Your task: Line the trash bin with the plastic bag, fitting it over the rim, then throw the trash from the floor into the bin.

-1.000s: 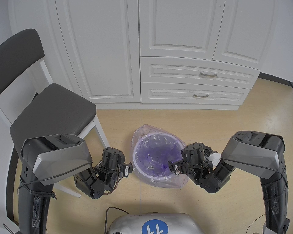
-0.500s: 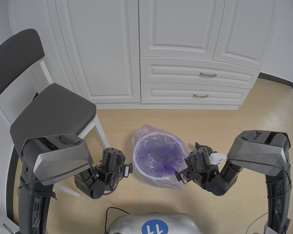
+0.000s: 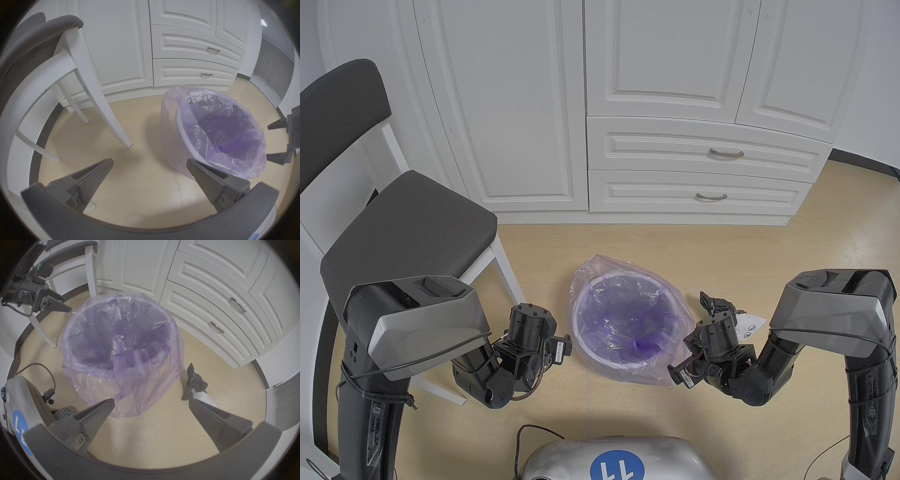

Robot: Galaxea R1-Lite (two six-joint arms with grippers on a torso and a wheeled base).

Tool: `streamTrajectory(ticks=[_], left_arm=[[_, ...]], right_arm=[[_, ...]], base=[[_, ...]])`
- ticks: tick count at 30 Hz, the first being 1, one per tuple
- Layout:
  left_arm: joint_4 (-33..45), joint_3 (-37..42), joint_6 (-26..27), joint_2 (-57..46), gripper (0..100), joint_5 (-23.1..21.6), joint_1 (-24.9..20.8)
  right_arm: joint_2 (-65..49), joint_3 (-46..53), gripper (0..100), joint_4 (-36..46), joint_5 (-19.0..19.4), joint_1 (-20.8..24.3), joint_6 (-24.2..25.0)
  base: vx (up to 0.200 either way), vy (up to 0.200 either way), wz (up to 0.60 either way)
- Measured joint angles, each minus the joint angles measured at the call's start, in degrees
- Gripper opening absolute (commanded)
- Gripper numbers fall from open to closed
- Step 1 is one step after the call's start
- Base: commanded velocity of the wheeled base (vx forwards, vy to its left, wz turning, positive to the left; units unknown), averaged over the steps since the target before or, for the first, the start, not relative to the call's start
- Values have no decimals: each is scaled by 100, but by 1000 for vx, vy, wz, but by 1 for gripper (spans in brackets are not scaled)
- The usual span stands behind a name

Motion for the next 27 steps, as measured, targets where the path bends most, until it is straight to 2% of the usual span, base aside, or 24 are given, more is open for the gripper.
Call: streamTrajectory(ticks=[8,18,23,27], left_arm=[[-28,-13,-26,2,100,-6,-7],[-213,-28,-33,6,100,-9,-9],[-217,-35,-34,11,100,-11,-9],[-215,-41,-34,16,100,-11,-9]], right_arm=[[575,-631,100,22,41,-48,288],[841,-852,100,59,39,-210,282],[774,-728,100,91,112,-430,-112],[636,-523,100,37,446,-572,-354]], base=[[0,0,0],[0,0,0],[0,0,0],[0,0,0]])
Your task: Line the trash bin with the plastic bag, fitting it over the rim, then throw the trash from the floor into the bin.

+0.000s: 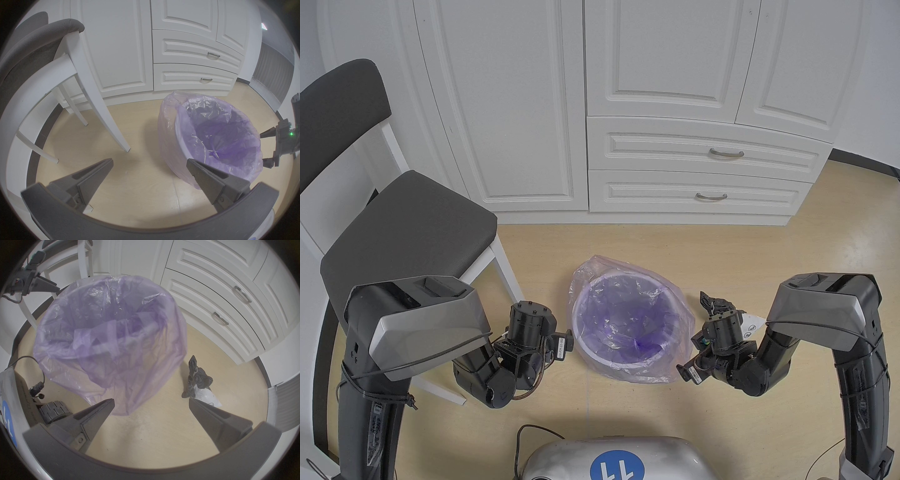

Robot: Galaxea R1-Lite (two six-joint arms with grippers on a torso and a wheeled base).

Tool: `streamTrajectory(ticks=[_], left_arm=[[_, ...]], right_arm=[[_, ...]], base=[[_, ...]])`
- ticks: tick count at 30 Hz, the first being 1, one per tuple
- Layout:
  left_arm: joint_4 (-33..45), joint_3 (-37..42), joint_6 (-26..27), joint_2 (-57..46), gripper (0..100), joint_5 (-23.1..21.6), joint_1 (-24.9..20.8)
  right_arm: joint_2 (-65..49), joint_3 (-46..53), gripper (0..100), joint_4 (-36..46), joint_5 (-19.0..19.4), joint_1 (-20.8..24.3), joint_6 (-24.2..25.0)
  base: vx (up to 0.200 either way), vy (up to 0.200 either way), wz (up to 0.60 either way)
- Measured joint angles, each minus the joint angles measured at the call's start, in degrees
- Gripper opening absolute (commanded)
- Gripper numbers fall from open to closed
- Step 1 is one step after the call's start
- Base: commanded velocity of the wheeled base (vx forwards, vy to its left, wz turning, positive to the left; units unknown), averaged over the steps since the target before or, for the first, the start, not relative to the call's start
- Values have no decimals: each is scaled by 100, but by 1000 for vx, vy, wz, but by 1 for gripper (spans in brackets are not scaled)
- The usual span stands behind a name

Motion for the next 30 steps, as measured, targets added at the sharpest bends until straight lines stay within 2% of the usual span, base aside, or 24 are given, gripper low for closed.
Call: streamTrajectory(ticks=[5,10,13,18,22,25,30], left_arm=[[-5,-9,0,1,100,0,0],[-5,-11,0,9,100,0,0],[-5,-16,0,20,100,2,0],[-7,-24,1,37,100,11,6],[-23,-38,6,56,100,20,6],[-29,-46,11,72,100,22,9],[-87,-49,17,94,100,24,11]], right_arm=[[-350,324,100,-15,323,-129,-140],[-713,503,100,-17,751,-484,-649],[-752,338,100,-26,794,-642,-629],[-377,-433,100,-96,794,-728,-7],[100,-1241,100,7,816,-719,892],[400,-1855,100,405,819,-717,1574],[837,-2945,100,1135,808,-741,2315]], base=[[0,0,0],[0,0,0],[0,0,0],[0,0,0],[0,0,0],[0,0,0],[0,0,0]])
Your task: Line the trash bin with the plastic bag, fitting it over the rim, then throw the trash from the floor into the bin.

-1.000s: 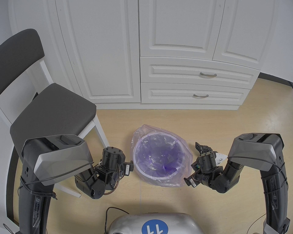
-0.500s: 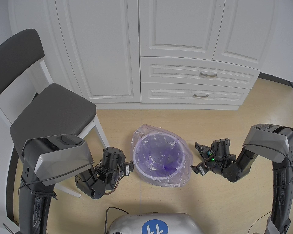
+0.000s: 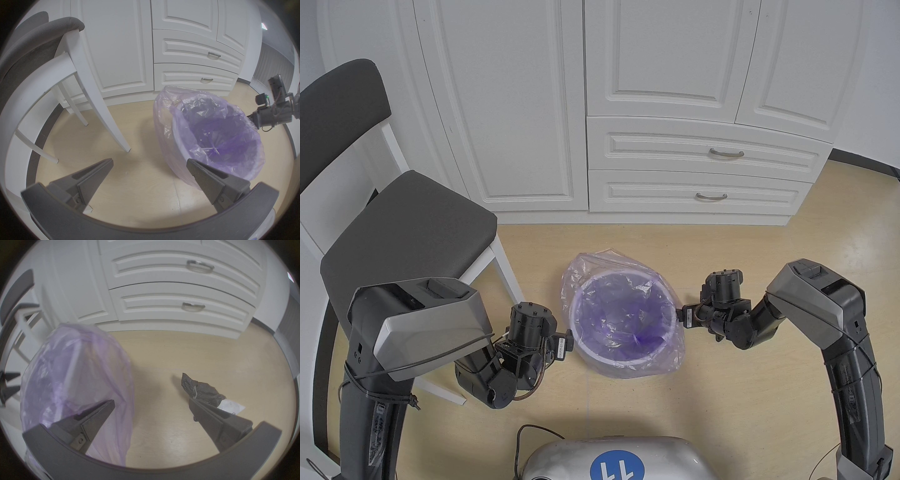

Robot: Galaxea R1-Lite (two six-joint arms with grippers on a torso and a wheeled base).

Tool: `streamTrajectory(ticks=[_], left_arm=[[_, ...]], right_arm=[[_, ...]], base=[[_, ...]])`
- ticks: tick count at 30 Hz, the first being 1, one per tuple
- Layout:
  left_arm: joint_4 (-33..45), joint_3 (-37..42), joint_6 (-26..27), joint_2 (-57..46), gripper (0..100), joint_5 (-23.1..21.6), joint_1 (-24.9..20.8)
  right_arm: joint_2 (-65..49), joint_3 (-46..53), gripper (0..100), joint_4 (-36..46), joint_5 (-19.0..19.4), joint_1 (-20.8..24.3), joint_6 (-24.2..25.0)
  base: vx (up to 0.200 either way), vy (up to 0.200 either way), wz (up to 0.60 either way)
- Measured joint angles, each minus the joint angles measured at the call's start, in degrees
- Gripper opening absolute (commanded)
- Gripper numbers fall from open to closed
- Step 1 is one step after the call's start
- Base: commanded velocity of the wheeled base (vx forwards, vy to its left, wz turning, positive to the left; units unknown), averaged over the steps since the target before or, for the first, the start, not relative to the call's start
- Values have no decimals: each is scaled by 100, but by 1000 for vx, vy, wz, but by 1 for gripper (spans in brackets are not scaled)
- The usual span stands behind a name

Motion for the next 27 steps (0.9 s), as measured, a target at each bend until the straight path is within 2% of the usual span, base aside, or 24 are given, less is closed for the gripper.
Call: streamTrajectory(ticks=[5,10,13,21,27], left_arm=[[-39,-9,5,12,100,2,6],[-169,-56,-5,44,100,4,6],[-405,-117,-9,91,100,2,6],[-762,-478,-73,321,100,4,67],[-780,-1211,-419,736,100,68,202]], right_arm=[[450,-1091,100,967,-15,-82,706],[814,-1924,100,2298,-28,-146,1215],[979,-2322,100,2787,-30,-157,1442],[1230,-2676,100,2967,-33,-179,1609],[1276,-2700,100,2971,-35,-188,1659]], base=[[0,0,0],[0,0,0],[0,0,0],[0,0,0],[0,0,0]])
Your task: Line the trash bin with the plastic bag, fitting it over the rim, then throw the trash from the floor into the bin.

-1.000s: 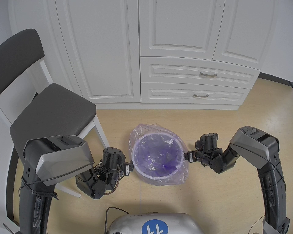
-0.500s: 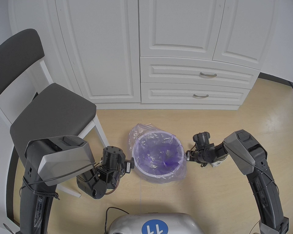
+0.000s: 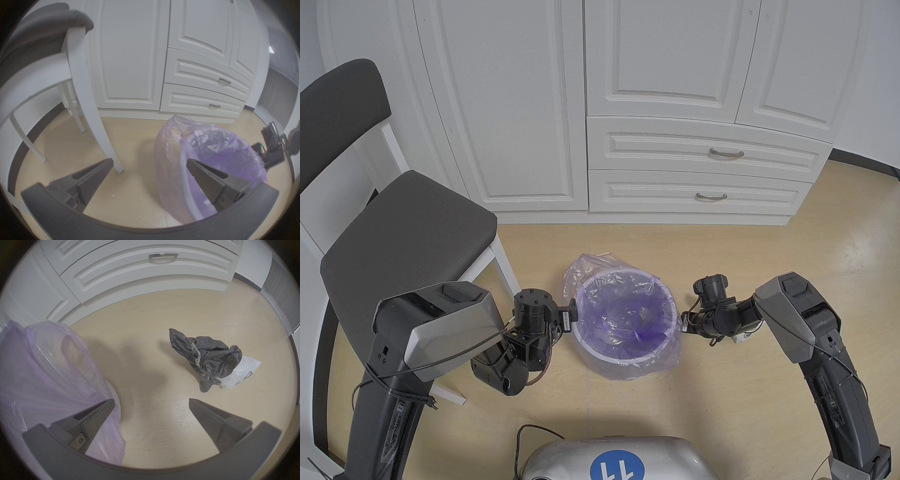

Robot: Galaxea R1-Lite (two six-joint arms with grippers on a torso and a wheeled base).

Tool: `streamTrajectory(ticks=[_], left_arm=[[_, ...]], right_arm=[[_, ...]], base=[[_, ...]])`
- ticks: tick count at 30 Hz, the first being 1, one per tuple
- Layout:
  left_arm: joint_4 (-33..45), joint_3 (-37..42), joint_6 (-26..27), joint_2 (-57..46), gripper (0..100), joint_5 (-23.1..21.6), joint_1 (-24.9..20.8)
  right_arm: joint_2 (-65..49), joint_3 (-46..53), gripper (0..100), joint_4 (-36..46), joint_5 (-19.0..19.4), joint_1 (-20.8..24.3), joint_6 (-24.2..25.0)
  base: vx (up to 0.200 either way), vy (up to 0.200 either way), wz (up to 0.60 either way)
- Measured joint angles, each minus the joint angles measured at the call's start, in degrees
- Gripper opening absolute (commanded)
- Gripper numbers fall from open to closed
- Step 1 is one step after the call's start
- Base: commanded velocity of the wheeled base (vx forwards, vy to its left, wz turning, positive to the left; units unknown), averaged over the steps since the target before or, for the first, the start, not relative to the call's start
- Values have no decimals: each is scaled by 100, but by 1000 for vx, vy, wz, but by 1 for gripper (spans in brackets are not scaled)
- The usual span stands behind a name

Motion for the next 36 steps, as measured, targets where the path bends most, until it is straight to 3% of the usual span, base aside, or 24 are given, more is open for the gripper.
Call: streamTrajectory(ticks=[8,19,25,30,36], left_arm=[[104,-1125,-394,785,100,244,443],[1045,-2161,-462,1232,100,187,722],[180,-2104,-457,1246,100,206,713],[-573,-1904,44,1136,100,146,534],[-720,-1822,299,1058,100,-391,380]], right_arm=[[17,-9,100,7,0,0,24],[23,-13,100,11,10,0,21],[23,-13,100,11,16,0,21],[28,-9,100,13,16,1,18],[28,-20,100,13,16,-2,12]], base=[[0,0,0],[0,0,0],[0,0,0],[0,0,0],[0,0,0]])
